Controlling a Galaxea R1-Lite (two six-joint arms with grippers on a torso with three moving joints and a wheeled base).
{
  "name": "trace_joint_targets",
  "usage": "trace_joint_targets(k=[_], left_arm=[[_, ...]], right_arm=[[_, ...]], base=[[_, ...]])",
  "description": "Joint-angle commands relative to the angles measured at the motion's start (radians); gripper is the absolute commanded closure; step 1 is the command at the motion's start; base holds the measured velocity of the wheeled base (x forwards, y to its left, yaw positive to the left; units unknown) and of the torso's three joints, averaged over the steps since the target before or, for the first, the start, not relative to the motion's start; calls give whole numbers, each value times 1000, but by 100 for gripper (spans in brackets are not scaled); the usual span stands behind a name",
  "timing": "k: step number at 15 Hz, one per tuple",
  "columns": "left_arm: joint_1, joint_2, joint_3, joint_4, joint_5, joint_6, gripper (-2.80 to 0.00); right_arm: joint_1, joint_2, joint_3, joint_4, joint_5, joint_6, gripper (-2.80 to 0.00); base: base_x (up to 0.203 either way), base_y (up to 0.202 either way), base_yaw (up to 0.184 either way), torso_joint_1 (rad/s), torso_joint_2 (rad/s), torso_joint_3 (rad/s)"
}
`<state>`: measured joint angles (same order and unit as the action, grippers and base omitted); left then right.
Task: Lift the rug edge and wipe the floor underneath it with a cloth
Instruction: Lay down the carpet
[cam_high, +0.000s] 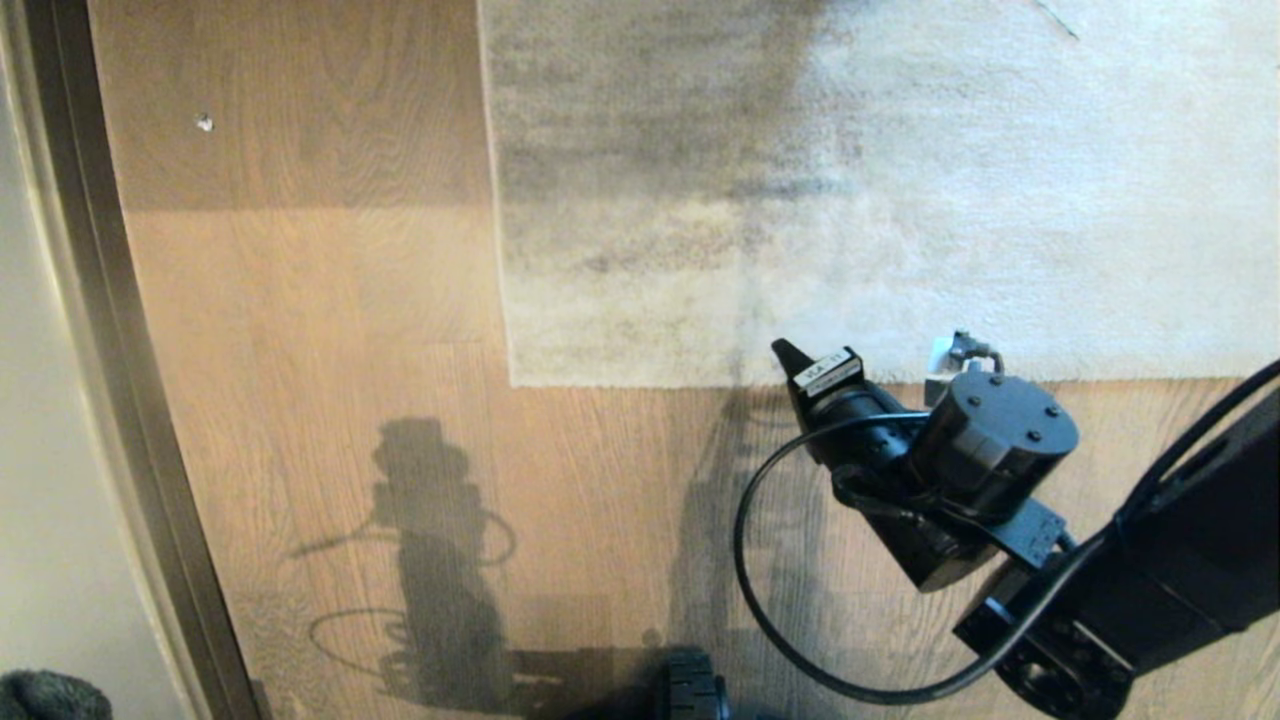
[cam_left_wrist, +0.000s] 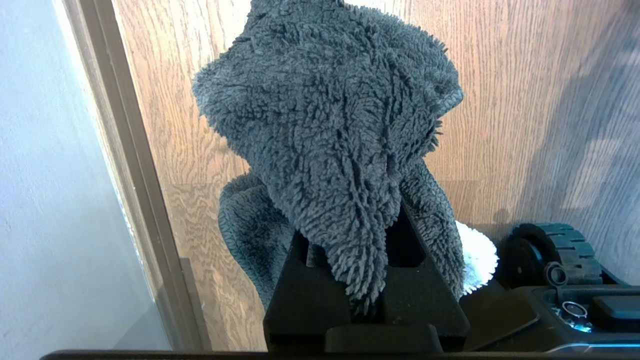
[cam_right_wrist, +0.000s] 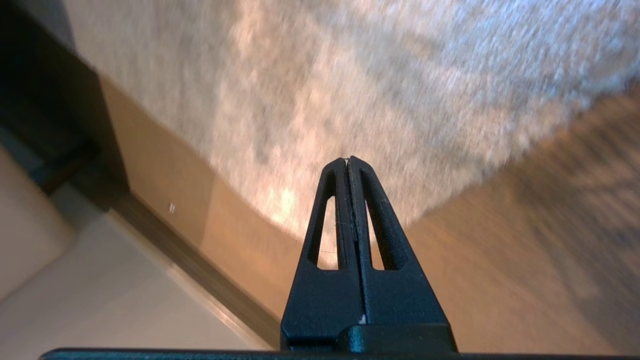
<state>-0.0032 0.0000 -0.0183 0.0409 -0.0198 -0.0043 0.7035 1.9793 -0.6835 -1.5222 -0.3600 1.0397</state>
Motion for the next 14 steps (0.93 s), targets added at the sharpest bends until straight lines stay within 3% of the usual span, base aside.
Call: trace_joint_targets(k=[1,14], left_arm=[[0,0,0,1,0,0,0],[0,0,0,1,0,0,0]], right_arm=[[-7,35,-20,-42,-12,9,0],[-21,273,-189,-42,-42,17,0]], base=[[0,0,0,0,0,0],[0,0,0,0,0,0]])
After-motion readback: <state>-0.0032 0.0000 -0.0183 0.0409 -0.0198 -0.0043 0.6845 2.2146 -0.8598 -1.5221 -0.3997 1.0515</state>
